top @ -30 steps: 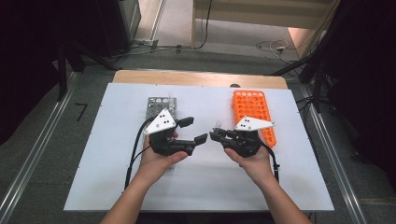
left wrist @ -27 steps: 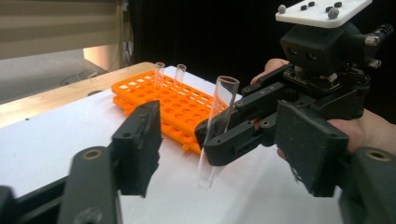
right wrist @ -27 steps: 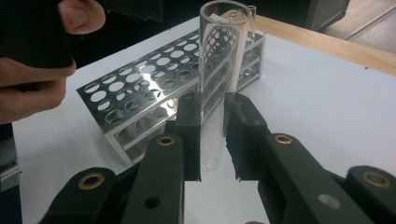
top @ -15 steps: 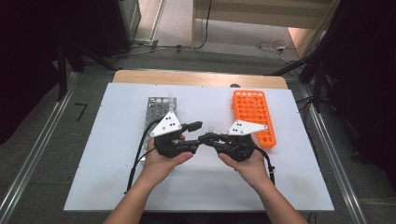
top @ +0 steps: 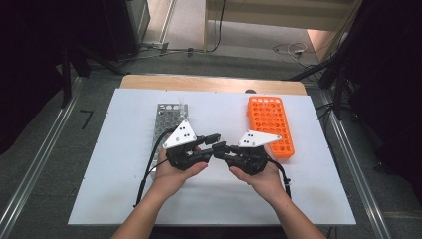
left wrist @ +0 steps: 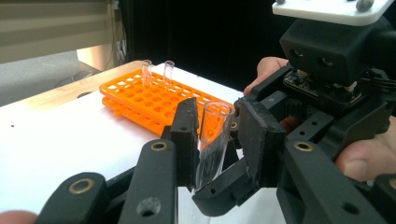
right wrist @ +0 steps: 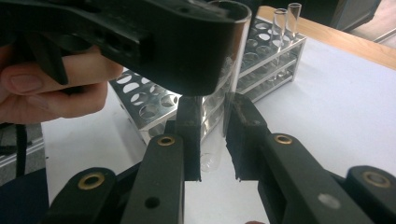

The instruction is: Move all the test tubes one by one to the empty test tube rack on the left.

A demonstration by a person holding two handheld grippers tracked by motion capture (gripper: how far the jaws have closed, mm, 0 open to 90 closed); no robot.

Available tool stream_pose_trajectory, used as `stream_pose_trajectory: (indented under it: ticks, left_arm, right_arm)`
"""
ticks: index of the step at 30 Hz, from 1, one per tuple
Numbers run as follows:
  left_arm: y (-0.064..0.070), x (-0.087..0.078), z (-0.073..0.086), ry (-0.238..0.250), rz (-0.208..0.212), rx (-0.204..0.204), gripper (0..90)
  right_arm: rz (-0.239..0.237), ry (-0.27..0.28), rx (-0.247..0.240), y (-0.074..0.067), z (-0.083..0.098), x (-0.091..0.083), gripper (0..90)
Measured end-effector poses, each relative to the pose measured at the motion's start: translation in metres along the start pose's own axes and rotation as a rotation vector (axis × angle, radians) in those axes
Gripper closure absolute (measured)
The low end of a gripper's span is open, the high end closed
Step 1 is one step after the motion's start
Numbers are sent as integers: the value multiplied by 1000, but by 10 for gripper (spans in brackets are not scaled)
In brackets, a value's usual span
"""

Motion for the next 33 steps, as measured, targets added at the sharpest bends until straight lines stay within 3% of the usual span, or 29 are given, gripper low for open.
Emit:
stream_pose_trajectory:
  ticks: [6, 27, 33]
  left_arm:
    - [0, 1, 0, -5, -1, 3, 723]
    - [-1, -1, 0, 10, -19, 25, 751]
    - [-3, -3, 0, 16, -28, 21, 752]
  right_arm:
    - [-9, -1, -5, -2, 0, 0, 740]
    - [-5, 8, -12, -2, -1, 0, 730]
    - [10, 11, -15, 1, 0, 0, 553]
Point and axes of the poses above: each handheld gripper's, and its own axes: x roughly forward along the jaws, z roughly out of its underside, y roughly to its right, the point moved 2 cm from there along x, roughly forward along the jaws, and after that the axes turned 4 degrees about z, right-handed, at the moved point
